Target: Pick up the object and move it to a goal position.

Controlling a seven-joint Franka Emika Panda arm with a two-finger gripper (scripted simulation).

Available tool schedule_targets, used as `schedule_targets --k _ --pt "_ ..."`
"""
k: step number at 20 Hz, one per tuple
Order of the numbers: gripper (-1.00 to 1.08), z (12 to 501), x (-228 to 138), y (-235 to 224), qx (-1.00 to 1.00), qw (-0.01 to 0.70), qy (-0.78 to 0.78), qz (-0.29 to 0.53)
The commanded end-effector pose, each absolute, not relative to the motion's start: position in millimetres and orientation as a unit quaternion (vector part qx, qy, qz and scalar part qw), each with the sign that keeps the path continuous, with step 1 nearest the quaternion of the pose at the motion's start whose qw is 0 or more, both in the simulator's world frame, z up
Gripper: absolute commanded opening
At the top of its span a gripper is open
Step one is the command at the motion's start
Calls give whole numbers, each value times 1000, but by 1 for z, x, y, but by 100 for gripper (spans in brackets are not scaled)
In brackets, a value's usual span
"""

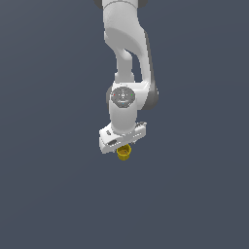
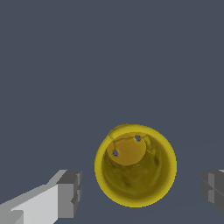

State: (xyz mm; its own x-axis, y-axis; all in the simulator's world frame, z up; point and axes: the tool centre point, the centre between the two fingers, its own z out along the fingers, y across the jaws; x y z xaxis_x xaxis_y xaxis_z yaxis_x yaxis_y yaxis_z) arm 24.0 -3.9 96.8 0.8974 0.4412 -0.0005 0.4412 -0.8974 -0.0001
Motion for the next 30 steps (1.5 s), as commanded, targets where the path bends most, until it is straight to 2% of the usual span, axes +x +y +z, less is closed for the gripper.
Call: schedule_targets --k 1,17,18,30 --pt "100 97 24 -4 -974 0 -227 0" --pt "100 46 24 -4 -973 0 -229 0" --pt "-100 46 24 -4 -973 0 -229 0" --pt "-100 48 25 -4 -974 0 -228 0"
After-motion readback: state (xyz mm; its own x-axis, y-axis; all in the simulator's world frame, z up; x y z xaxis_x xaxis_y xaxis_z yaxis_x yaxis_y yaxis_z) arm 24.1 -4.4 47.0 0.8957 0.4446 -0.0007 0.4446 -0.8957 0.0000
